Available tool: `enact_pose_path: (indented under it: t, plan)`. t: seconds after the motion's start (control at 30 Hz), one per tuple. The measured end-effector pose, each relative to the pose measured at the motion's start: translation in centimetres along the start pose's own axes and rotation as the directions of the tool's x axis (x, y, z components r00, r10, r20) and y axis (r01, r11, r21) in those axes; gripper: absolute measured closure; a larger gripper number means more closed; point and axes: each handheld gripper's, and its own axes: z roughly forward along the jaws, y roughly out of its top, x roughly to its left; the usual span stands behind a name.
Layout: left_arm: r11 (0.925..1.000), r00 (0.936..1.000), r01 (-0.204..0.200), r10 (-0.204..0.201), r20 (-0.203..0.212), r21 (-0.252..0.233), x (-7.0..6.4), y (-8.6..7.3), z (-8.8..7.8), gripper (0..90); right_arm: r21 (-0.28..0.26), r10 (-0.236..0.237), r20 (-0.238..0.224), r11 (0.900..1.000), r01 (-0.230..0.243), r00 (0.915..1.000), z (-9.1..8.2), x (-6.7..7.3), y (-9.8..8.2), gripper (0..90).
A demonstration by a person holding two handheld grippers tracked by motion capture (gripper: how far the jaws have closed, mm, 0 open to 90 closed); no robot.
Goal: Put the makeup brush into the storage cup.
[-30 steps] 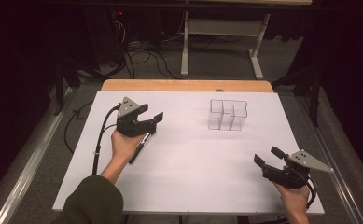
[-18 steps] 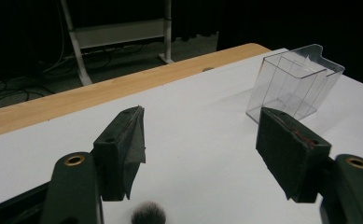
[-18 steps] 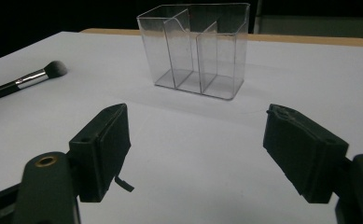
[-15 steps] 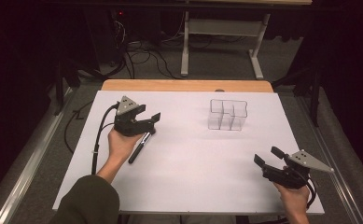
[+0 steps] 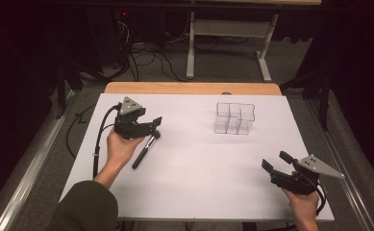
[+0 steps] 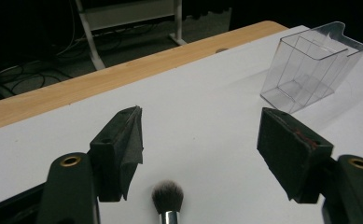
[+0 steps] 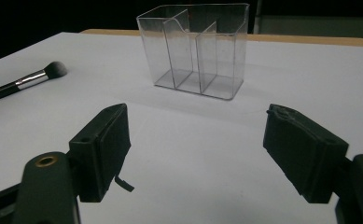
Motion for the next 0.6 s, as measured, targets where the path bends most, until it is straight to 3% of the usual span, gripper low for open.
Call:
enact_pose_path:
  t: [0.1,0.27,0.43,0.6]
  plan:
    - [0.9998,1.0000,-0.006,0.006,0.002,0.016,0.04,0.23,-0.12,31.3,0.000,0.005,0.001,1.000,-0.005,1.0000,0.02,-0.01,0.01,24.5]
    - [0.9983,0.9995,0.019,-0.020,0.022,0.056,0.24,0.47,-0.08,31.5,-0.003,0.005,-0.003,1.000,-0.005,1.0000,-0.02,0.04,0.01,24.5]
    - [0.9948,0.9998,0.008,-0.009,0.016,0.102,0.37,0.75,-0.12,31.2,-0.003,0.008,0.000,1.000,-0.008,1.0000,0.01,-0.03,0.01,24.4]
    - [0.9943,0.9999,-0.012,0.013,-0.004,0.105,0.45,0.94,-0.46,29.8,-0.002,0.010,-0.002,1.000,-0.010,0.9999,0.02,-0.06,-0.01,24.4]
